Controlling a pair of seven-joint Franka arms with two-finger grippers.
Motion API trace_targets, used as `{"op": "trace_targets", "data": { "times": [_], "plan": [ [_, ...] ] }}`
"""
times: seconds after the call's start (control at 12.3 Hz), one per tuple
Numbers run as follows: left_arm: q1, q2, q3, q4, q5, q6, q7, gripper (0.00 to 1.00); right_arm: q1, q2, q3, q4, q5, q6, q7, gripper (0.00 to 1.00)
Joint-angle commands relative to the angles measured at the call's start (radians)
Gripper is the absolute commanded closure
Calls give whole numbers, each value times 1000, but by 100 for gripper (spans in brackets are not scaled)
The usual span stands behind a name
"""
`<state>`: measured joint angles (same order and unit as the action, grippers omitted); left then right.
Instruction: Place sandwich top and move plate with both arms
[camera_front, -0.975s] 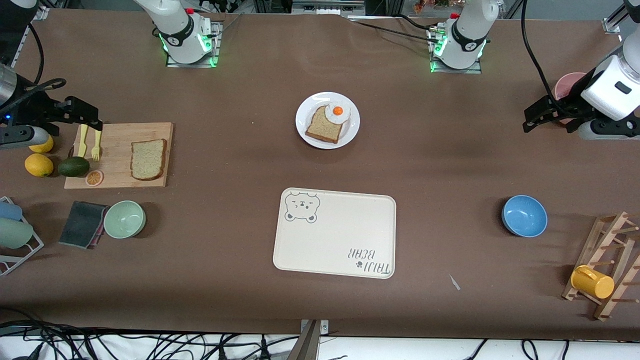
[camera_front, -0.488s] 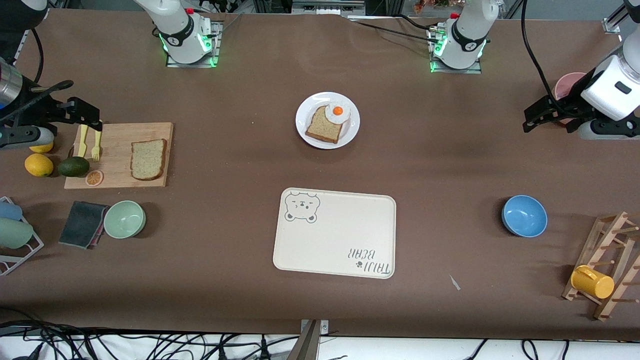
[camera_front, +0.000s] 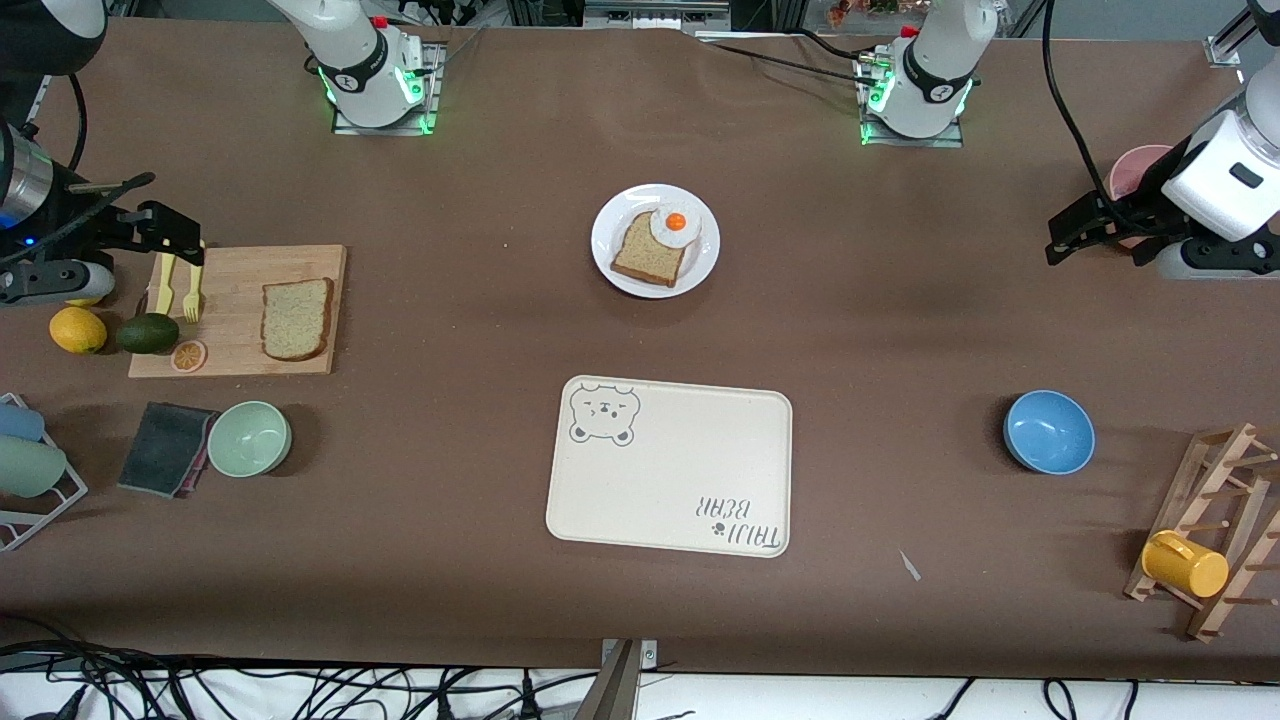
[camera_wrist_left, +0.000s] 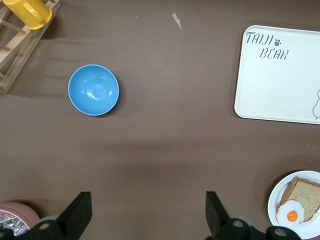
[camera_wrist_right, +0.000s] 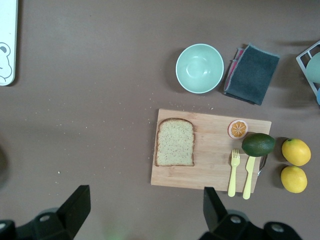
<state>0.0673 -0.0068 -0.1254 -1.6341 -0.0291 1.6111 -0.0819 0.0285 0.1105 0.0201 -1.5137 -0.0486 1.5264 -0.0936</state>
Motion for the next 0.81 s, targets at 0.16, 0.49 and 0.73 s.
{"op": "trace_targets", "data": {
  "times": [0.16,0.49,0.73],
  "plan": [
    [-3,-5,-2,3,31,-10,-5,0,2,-5,1,-48,-11,14,14,0],
    [-4,-5,-3,3,31,-10,-7,0,2,-5,1,-59,-13,23,14,0],
    [-4,-5,-3,3,31,-10,-7,0,2,11,0,-63,-11,32,14,0]
  ]
}}
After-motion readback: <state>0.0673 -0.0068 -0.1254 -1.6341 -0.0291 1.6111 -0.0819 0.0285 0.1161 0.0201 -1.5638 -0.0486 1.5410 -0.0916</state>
